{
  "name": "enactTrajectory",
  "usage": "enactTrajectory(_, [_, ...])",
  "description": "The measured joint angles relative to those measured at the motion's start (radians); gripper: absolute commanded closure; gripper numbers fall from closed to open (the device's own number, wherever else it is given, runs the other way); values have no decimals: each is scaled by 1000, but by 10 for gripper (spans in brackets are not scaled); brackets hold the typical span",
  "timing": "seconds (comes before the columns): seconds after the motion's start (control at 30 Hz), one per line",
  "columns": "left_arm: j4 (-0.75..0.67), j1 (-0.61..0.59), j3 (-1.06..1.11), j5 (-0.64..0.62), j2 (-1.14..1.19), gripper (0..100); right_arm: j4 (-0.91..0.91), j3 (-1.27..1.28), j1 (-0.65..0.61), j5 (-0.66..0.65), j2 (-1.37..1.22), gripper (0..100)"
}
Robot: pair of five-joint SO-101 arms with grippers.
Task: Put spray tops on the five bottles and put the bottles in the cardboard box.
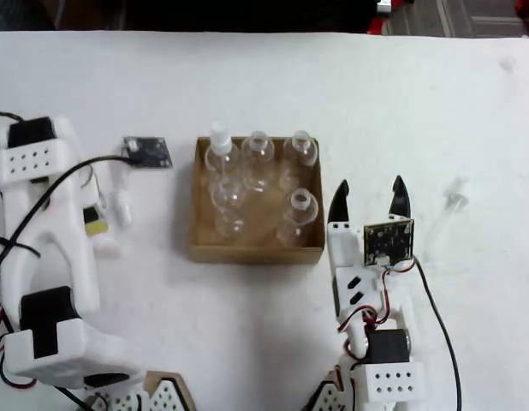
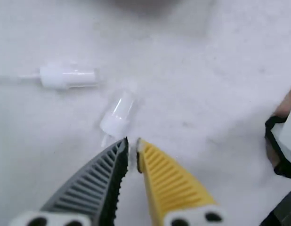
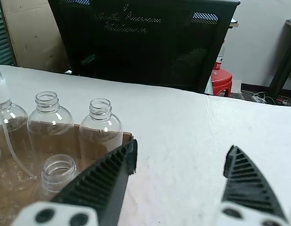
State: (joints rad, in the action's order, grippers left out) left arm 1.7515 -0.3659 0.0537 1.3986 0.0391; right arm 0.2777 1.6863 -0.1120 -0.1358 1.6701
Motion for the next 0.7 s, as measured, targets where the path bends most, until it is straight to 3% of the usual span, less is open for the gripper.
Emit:
enactTrajectory(0.37, [18,12,-258,-423,0,963,0,0,0,0,0,728])
enactTrajectory(0.6, [26,163,-278,-784,-126,959,0,0,0,0,0,727])
enactTrajectory(0.7, [28,215,-278,-795,-213,960,0,0,0,0,0,727])
